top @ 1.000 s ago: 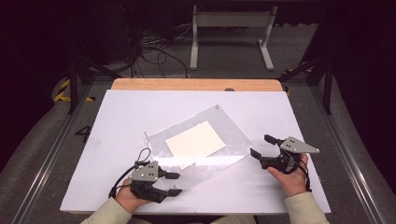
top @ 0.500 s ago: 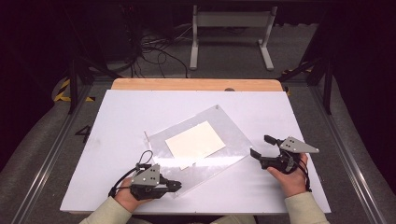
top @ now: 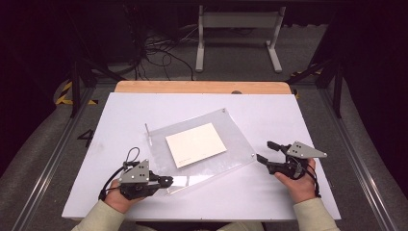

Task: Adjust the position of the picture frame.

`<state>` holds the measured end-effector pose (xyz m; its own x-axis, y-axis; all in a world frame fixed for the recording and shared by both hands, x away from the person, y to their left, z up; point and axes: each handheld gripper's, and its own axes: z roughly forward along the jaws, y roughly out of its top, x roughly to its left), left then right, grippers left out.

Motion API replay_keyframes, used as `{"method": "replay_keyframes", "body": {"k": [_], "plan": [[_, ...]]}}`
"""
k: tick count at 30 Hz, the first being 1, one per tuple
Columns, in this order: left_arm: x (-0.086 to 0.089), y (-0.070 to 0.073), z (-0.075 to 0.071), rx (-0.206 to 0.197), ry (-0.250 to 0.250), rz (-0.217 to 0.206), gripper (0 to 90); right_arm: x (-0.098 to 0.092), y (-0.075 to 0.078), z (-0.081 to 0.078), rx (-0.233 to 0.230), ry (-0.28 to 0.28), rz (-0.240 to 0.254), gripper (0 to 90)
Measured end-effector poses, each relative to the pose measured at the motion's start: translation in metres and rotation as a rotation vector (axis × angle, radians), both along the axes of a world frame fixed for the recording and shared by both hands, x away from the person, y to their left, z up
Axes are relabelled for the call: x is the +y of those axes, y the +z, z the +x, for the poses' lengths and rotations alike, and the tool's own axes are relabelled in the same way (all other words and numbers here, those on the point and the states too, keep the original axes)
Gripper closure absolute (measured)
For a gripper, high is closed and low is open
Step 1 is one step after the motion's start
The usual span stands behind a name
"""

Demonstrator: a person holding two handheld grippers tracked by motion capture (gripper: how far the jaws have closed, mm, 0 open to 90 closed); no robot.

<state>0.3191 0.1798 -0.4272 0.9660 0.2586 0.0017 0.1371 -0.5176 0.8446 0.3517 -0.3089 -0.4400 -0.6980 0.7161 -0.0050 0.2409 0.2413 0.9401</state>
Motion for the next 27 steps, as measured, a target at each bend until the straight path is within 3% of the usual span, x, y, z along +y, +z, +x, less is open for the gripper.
{"method": "replay_keyframes", "body": {"k": [9, 11, 15, 17, 20, 21, 22, 27], "plan": [[0.024, 0.003, 0.01, -0.007, 0.115, -0.024, 85.0, 0.004, -0.001, 0.0, 0.014, 0.063, -0.026, 53.1], [0.024, 0.003, 0.01, -0.007, 0.115, -0.024, 85.0, 0.005, -0.001, 0.0, 0.013, 0.067, -0.031, 55.5], [0.04, 0.004, 0.02, -0.017, 0.237, -0.063, 85.1, 0.009, 0.001, -0.002, -0.02, 0.08, -0.043, 63.9], [0.042, 0.004, 0.022, -0.021, 0.261, -0.069, 85.1, 0.01, 0.002, -0.002, -0.02, 0.087, -0.037, 63.8], [0.049, 0.003, 0.028, -0.023, 0.336, -0.1, 85.2, 0.012, 0.001, -0.002, -0.016, 0.095, -0.049, 62.2], [0.052, 0.003, 0.031, -0.026, 0.375, -0.102, 85.2, 0.015, 0.0, -0.001, -0.015, 0.095, -0.071, 60.4], [0.052, 0.003, 0.031, -0.026, 0.375, -0.102, 85.2, 0.015, 0.0, -0.001, -0.015, 0.095, -0.071, 60.4], [0.059, -0.002, 0.038, -0.026, 0.489, -0.109, 85.2, 0.023, -0.002, 0.0, 0.002, 0.111, -0.097, 62.4]]}}
